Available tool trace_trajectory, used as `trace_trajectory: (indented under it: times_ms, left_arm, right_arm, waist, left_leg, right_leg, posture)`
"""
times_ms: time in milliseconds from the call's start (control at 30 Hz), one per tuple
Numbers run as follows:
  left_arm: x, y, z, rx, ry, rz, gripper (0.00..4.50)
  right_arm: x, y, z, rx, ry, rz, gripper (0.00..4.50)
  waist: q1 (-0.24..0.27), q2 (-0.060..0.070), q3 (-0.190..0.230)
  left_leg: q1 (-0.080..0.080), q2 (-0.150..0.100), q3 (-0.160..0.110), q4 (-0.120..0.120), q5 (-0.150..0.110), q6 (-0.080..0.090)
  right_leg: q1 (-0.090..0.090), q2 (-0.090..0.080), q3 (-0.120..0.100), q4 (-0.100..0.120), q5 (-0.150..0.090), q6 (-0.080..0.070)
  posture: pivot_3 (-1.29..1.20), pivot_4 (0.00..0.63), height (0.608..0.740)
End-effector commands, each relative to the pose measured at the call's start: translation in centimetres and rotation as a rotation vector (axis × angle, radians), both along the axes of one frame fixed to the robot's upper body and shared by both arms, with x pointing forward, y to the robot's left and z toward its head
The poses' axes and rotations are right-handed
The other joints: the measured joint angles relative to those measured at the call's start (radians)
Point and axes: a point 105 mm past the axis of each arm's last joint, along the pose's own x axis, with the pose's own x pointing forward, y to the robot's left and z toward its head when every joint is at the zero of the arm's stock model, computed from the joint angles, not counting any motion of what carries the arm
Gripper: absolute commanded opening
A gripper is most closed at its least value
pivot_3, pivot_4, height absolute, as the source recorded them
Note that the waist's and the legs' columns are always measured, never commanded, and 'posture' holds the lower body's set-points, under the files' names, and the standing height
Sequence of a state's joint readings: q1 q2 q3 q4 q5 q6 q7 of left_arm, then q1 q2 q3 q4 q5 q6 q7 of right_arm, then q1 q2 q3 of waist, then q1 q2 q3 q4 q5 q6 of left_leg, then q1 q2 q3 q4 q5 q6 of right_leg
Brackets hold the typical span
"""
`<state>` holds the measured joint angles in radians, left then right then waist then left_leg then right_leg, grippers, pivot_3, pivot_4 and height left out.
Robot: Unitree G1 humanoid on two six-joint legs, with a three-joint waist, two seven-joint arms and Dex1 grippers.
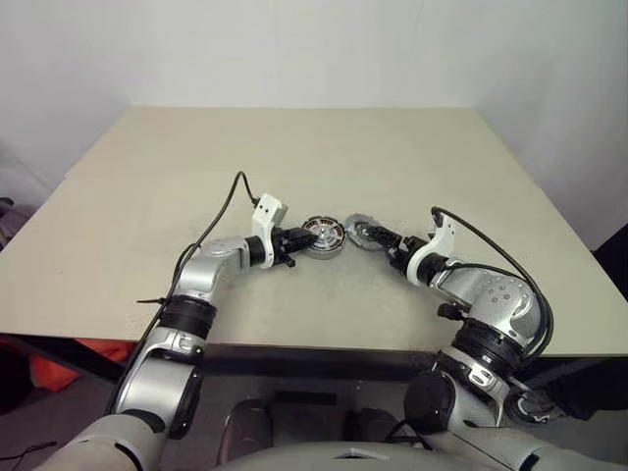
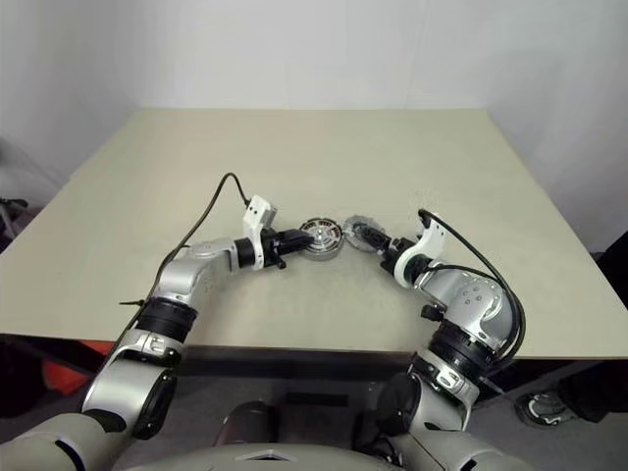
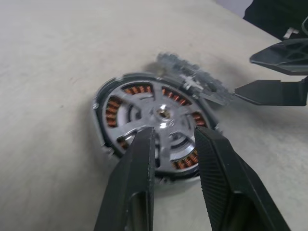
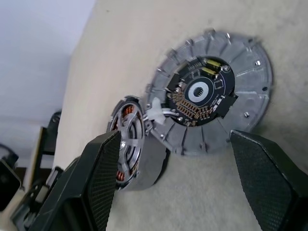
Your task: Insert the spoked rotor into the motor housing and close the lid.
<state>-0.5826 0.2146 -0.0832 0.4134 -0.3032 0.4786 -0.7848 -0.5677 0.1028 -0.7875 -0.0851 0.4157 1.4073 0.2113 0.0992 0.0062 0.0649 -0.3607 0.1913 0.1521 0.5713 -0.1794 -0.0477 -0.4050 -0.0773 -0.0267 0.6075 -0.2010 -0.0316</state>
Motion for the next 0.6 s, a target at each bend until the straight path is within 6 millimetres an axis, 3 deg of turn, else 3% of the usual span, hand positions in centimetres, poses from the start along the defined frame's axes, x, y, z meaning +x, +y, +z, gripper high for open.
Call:
trace_trajectory:
  times_ms: [33, 167, 433, 600]
  left_arm:
    - [0.1, 0.5, 1.3, 0.000, -0.053, 0.017, 1.37]
    - [0.1, 1.1, 1.3, 0.003, -0.056, 0.039, 1.37]
    - [-0.5, 1.1, 1.0, 0.007, -0.048, 0.045, 1.37]
    - [-0.4, 0.8, 1.2, 0.005, -0.048, 0.038, 1.37]
  right_arm:
    - [1.2, -0.1, 0.5, 0.014, -0.027, -0.030, 3.67]
    - [1.1, -0.1, 0.1, -0.010, -0.017, -0.019, 3.67]
    - [-0.5, -0.5, 2.6, -0.016, -0.090, 0.027, 3.67]
    - [-0.9, -0.3, 1.6, -0.010, -0.058, 0.019, 3.67]
  waist:
    - [0.000, 0.000, 0.000]
    - [0.000, 0.000, 0.000]
    - [0.002, 0.000, 0.000]
    - [0.002, 0.000, 0.000]
  left_leg:
    - [0.000, 0.000, 0.000, 0.000, 0.000, 0.000]
    - [0.001, 0.000, 0.000, 0.000, 0.000, -0.001]
    - [0.001, 0.000, 0.000, 0.000, 0.001, -0.002]
    - [0.002, 0.000, 0.000, -0.001, 0.001, -0.002]
  right_leg:
    - [0.000, 0.000, 0.000, 0.000, 0.000, 0.000]
    - [0.001, 0.000, 0.000, 0.000, 0.000, 0.000]
    - [0.001, 0.000, 0.000, 0.000, -0.003, 0.006]
    - [0.001, 0.001, 0.000, 0.000, -0.004, 0.006]
  posture:
    - [0.00, 0.000, 0.740]
    - [0.00, 0.000, 0.740]
    - [0.00, 0.000, 0.740]
    - [0.00, 0.000, 0.740]
